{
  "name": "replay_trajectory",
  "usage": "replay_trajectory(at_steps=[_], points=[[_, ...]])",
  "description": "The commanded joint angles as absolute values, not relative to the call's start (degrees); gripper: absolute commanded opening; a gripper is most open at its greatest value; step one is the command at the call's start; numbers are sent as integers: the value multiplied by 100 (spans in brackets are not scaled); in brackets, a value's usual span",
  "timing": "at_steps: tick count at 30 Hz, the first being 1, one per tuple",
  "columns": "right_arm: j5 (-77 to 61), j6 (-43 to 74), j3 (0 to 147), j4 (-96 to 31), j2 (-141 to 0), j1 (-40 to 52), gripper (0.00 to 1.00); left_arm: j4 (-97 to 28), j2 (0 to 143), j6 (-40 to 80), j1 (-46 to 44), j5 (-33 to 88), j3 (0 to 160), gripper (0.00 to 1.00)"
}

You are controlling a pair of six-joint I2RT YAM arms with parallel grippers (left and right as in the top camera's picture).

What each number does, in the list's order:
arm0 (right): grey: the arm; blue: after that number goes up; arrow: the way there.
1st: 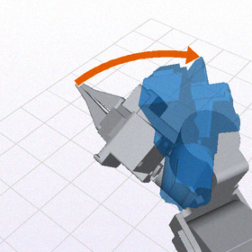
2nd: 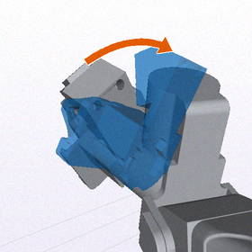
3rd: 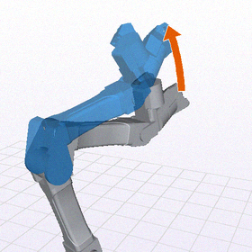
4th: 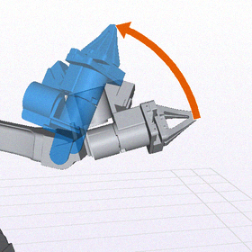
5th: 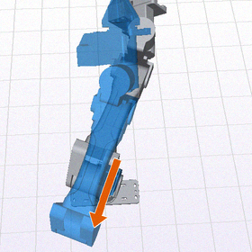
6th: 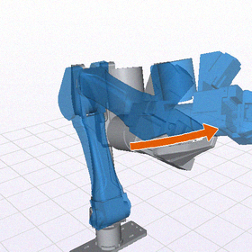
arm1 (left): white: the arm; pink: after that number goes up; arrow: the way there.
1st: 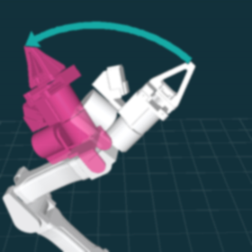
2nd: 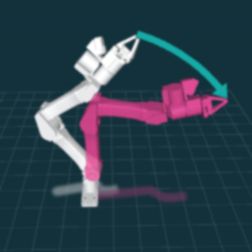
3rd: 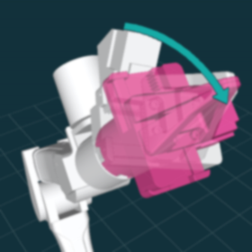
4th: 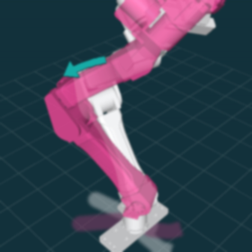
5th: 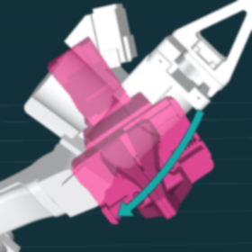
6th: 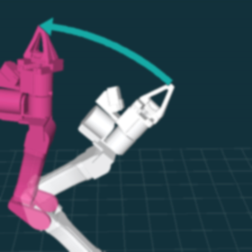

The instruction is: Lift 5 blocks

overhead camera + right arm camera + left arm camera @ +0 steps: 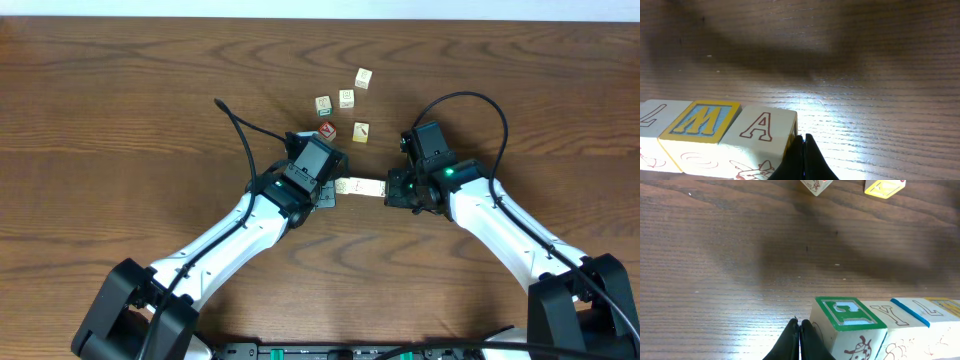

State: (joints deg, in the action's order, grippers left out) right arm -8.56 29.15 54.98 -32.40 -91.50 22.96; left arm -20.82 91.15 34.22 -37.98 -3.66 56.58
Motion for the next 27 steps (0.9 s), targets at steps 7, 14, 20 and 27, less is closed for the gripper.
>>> replay_trajectory(at_steps=[7, 14, 20, 27], points=[[-5433, 2692, 5752, -2871, -9107, 3041, 1, -1144, 9074, 3452, -4536, 2963, 5966, 7], [-5459, 2694, 5752, -2873, -9107, 3041, 1, -1090, 9148, 3409, -4534, 3114, 5940, 7], [-5476, 2692, 5752, -2873, -9107, 3039, 1, -987, 9284, 3385, -4534, 3262, 5933, 7], [-5476, 2650, 5752, -2873, -9107, 3039, 1, -978, 9437, 3380, -4536, 3347, 5933, 7]])
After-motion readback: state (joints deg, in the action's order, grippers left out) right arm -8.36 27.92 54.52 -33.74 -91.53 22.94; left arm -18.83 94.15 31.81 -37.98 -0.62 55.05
